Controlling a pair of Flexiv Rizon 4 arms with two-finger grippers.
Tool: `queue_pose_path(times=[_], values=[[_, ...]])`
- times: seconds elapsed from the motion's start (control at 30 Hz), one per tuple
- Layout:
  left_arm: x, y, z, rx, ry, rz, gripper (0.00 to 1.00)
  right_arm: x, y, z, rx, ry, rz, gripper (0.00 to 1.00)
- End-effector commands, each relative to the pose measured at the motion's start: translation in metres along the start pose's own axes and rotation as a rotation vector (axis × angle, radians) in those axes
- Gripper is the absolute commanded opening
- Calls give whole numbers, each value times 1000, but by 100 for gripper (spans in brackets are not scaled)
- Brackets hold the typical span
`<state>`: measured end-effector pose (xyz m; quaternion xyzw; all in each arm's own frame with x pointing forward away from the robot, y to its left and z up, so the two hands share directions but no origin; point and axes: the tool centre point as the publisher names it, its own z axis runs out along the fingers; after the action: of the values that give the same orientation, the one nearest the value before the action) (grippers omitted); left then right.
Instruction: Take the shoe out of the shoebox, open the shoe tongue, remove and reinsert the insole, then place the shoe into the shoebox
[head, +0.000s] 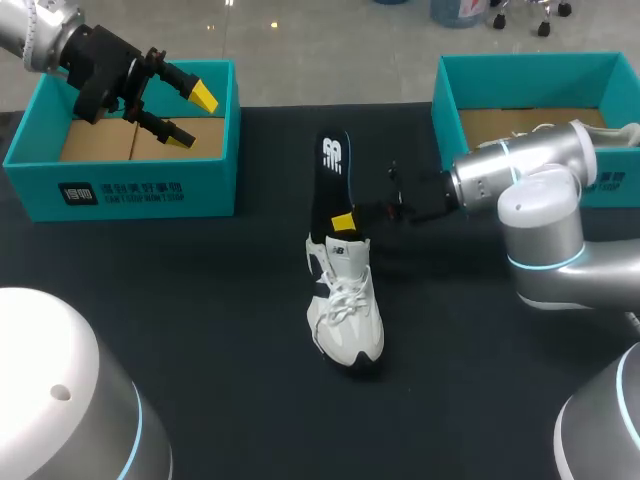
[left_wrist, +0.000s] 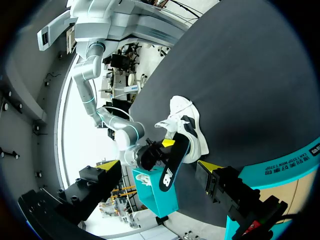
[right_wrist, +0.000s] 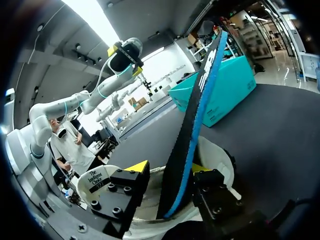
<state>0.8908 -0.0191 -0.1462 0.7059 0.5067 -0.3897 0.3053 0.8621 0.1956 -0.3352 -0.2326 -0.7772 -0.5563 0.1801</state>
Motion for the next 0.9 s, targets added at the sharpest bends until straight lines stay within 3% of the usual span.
queue_pose_path(times=[0.03,0.2,0.27,0.33,0.9], values=[[0,0,0,1,3,0,100,-1,13,0,14,-1,-14,51],[0,0,0,1,3,0,100,-6,25,-3,19,-10,-35,47],[0,0,0,1,3,0,100,-8,27,-3,21,-9,-38,38],[0,0,0,1,3,0,100,-10,28,-2,37,6,-41,0],[0,0,0,1,3,0,100,-3,-12,4,120,48,51,0]])
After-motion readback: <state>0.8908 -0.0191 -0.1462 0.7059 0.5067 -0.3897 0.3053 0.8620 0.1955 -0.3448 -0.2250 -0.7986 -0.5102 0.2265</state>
